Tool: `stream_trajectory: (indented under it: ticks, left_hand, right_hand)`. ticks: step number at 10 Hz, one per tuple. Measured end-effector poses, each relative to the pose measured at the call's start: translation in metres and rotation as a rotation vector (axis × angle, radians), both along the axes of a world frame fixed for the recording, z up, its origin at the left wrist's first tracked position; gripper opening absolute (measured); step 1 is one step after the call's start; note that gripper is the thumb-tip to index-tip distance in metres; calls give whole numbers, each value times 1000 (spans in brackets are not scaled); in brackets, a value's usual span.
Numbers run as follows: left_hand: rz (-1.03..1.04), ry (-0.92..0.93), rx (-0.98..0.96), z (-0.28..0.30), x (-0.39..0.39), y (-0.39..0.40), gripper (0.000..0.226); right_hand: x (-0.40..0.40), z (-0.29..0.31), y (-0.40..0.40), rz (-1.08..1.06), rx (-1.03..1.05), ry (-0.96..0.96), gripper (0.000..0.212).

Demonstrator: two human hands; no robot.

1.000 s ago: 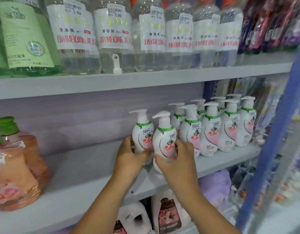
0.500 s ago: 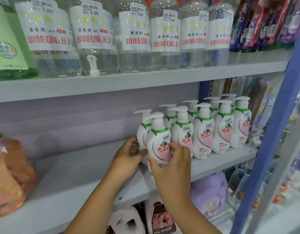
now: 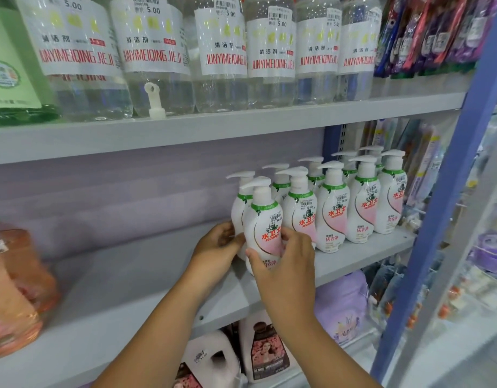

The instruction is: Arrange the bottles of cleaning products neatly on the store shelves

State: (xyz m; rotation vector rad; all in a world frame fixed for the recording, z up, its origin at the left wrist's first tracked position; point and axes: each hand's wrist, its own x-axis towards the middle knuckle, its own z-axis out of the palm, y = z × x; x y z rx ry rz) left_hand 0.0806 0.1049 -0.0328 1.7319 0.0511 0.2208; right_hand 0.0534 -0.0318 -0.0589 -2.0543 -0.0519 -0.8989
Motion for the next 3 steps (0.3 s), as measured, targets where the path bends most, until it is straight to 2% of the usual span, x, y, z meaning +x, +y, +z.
stream_trajectory:
  ticks: [2,3]
  left_hand:
    - [61,-8,44,0,-17,-9,25]
    - [190,-27,227,2,-33,-21,40]
  right_hand:
    - [-7,10,-18,129,-73,128,73]
    - [-16,21,-47,238,-138,206,75]
